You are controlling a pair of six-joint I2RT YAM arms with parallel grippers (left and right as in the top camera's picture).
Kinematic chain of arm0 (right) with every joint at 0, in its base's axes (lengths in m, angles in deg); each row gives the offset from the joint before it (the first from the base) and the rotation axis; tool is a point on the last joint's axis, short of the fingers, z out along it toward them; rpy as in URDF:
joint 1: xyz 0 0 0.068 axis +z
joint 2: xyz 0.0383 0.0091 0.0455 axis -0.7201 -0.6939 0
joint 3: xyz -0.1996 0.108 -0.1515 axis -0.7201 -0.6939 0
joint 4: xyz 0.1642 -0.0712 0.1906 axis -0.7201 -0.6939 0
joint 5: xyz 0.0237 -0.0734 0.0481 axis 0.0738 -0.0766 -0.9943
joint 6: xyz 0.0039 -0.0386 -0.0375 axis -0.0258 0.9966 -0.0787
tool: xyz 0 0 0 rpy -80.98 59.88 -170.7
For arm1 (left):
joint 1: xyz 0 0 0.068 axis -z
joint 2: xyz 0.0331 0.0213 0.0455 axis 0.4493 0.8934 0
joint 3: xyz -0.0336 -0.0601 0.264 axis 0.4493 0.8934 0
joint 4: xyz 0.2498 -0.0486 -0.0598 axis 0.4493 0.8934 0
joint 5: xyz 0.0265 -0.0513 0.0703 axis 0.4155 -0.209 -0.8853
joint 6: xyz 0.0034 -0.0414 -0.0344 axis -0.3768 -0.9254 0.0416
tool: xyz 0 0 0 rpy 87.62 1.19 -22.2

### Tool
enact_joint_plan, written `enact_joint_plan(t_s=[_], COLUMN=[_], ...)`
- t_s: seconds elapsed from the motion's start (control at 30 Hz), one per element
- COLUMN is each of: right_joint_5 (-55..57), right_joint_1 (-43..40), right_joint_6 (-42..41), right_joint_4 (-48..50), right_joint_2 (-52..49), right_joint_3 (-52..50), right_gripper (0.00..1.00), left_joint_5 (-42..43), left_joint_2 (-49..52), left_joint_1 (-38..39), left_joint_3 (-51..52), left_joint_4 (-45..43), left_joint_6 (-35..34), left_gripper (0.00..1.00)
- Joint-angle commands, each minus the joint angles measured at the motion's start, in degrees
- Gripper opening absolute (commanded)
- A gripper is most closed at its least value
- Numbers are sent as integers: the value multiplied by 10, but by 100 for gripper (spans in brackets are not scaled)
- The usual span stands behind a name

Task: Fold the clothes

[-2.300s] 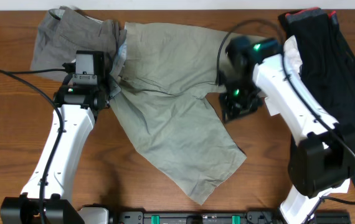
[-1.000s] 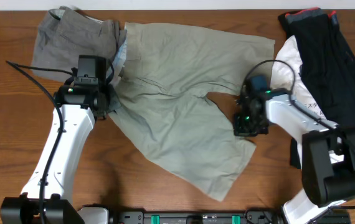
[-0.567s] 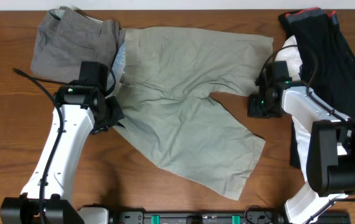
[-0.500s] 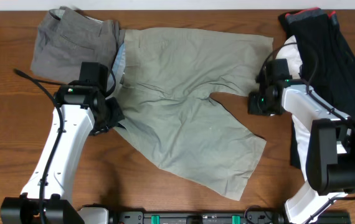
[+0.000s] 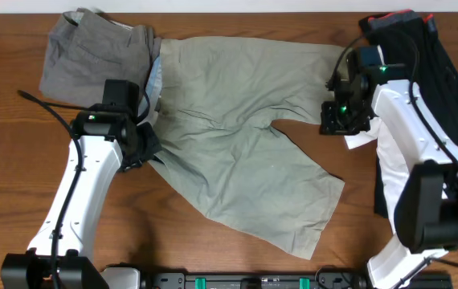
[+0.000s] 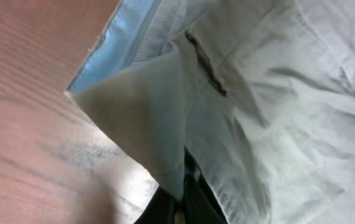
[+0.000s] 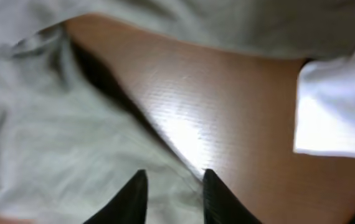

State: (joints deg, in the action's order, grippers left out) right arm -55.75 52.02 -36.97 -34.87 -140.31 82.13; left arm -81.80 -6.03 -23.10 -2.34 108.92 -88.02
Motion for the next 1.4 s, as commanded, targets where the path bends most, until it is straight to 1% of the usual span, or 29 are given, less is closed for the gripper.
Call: enact_joint_plan(t_s=[0.0, 0.07, 0.2, 0.3, 0.4, 0.5, 0.67, 0.7, 0.77, 0.8, 0.87, 0.93, 1.07, 1.2, 1.37], right_joint_5=[-9, 8, 17, 21, 21, 20, 25, 38, 71, 82, 99, 98, 81, 75, 62], right_joint_1=[38, 60, 113, 165, 221, 286, 405, 426, 457, 467, 475, 475, 473, 472, 473], right_joint_6=[-2, -37, -92, -146, -203, -263, -370, -398, -453, -475, -502, -513, -523, -529, -529], right_joint_4=[-42, -67, -84, -91, -90, -82, -51, -48, -49, -49, -43, -26, 19, 52, 125], right_joint_2=[56, 85, 158, 213, 260, 282, 280, 280, 280, 280, 280, 280, 274, 263, 255], right_joint_3=[10, 7, -24, -69, -134, -207, -292, -302, -319, -327, -342, -364, -411, -436, -470], right_gripper=[32, 32, 32, 32, 36, 40, 41, 43, 54, 57, 61, 62, 62, 61, 56], left_joint_5=[-9, -16, -23, -23, -23, -23, -23, -22, -22, -22, -22, -22, -22, -22, -22], left_joint_2=[0, 0, 0, 0, 0, 0, 0, 0, 0, 0, 0, 0, 0, 0, 0], left_joint_1=[2, 2, 2, 2, 2, 2, 2, 2, 2, 2, 2, 2, 2, 2, 2], left_joint_3=[5, 5, 5, 5, 5, 5, 5, 5, 5, 5, 5, 5, 5, 5, 5], left_joint_4=[-5, -6, -10, -11, -12, -18, -29, -30, -30, -30, -31, -33, -33, -33, -33], left_joint_6=[-3, -8, -10, -10, -12, -11, -12, -12, -12, -12, -12, -12, -12, -14, -14], left_gripper=[6, 6, 6, 6, 6, 6, 6, 6, 6, 6, 6, 6, 6, 6, 6])
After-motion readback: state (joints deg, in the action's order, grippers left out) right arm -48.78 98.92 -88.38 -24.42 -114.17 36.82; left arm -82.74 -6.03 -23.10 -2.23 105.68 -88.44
